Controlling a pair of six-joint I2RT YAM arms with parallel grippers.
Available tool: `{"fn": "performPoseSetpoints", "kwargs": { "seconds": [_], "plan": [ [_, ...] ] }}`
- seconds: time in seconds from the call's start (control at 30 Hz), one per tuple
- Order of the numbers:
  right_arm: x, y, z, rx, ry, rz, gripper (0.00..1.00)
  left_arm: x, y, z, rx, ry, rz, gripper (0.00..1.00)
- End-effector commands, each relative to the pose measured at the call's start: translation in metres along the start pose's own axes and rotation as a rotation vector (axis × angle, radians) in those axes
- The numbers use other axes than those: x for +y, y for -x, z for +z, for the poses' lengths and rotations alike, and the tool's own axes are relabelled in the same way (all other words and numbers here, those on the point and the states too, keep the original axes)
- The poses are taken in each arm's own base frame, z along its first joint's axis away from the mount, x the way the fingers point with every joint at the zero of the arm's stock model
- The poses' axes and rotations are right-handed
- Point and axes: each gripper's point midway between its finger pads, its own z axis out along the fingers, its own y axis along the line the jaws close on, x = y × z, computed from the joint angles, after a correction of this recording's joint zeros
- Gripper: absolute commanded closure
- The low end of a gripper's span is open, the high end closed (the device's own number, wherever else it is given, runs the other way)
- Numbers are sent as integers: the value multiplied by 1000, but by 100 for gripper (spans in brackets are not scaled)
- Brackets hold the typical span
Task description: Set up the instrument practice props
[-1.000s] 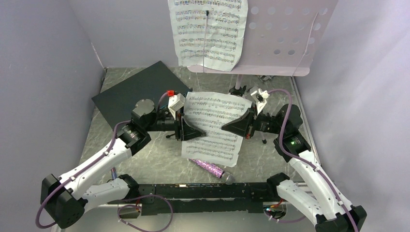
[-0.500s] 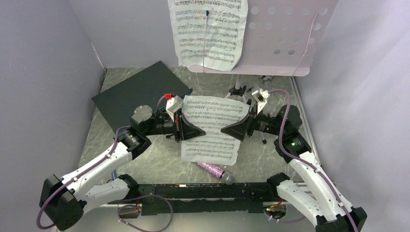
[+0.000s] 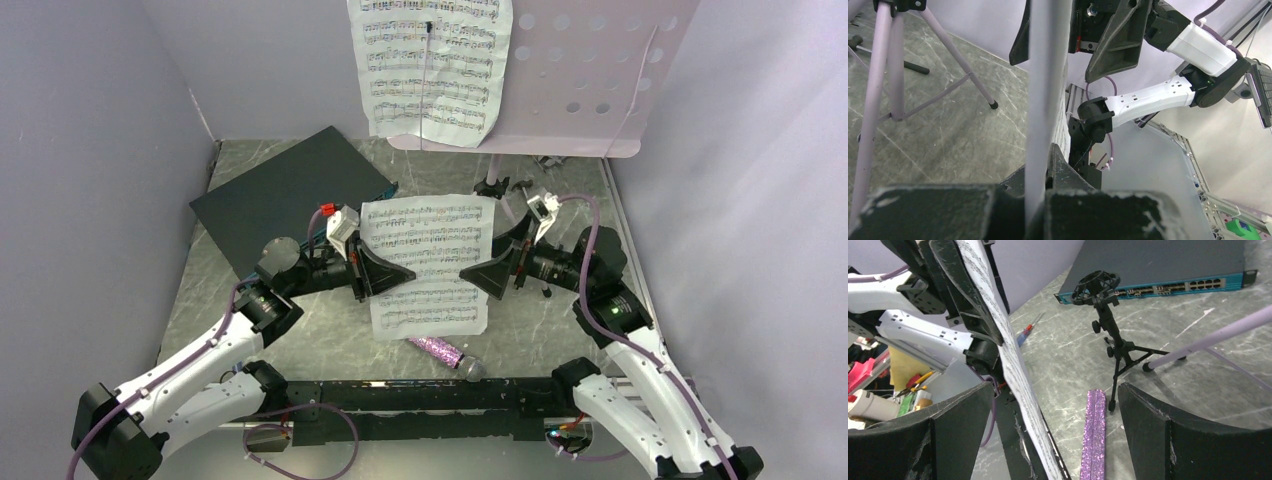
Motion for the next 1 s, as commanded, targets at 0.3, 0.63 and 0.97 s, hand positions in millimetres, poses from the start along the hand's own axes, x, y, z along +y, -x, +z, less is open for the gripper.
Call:
{"fn": "performPoseSetpoints", "kwargs": {
  "seconds": [0.3,0.63,0.97],
  "plan": [
    [-36,31,-19,-79,-309,-61,0,1,26,-1,-36,68,65,97],
    [-22,88,-32,-166,-384,-153,2,-35,68,3,-81,-61,224,97],
    [29,148,-49,-289,-316,-207,10,-82,116,-3,-148,-178,331,97]
  ]
}}
